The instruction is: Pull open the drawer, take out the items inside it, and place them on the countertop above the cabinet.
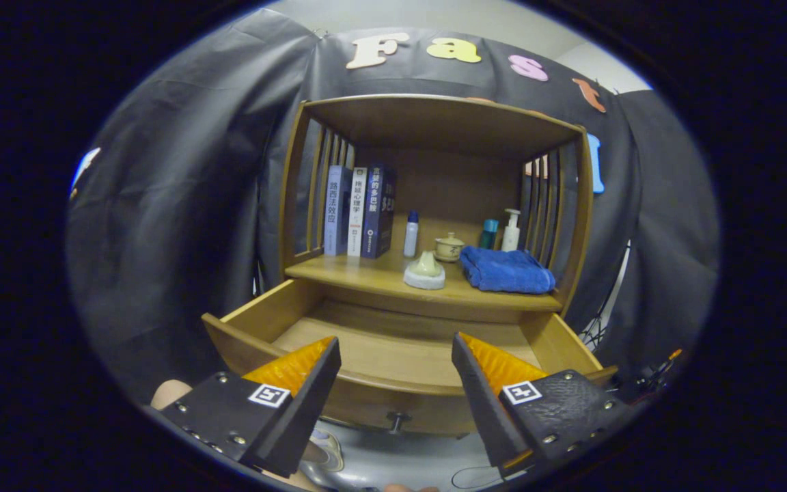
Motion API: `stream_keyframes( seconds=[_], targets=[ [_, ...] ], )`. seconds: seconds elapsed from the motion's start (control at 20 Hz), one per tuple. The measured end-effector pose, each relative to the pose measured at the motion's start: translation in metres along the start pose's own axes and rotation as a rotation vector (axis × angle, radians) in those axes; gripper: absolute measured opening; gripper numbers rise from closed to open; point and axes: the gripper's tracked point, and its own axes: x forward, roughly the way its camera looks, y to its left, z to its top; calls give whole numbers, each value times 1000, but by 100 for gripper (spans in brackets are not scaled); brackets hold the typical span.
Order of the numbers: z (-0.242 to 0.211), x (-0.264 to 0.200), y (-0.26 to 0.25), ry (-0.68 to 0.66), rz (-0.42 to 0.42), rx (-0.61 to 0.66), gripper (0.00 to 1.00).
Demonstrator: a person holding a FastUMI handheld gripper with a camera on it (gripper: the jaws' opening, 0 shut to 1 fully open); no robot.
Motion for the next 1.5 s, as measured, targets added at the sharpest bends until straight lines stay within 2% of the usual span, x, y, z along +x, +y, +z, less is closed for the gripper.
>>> stream_keyframes(
  seconds=[0.35,1.5],
  targets=[
    [-37,-3,5,68,-2,24,98],
    [-83,8,1,132,-3,128,98]
  ],
)
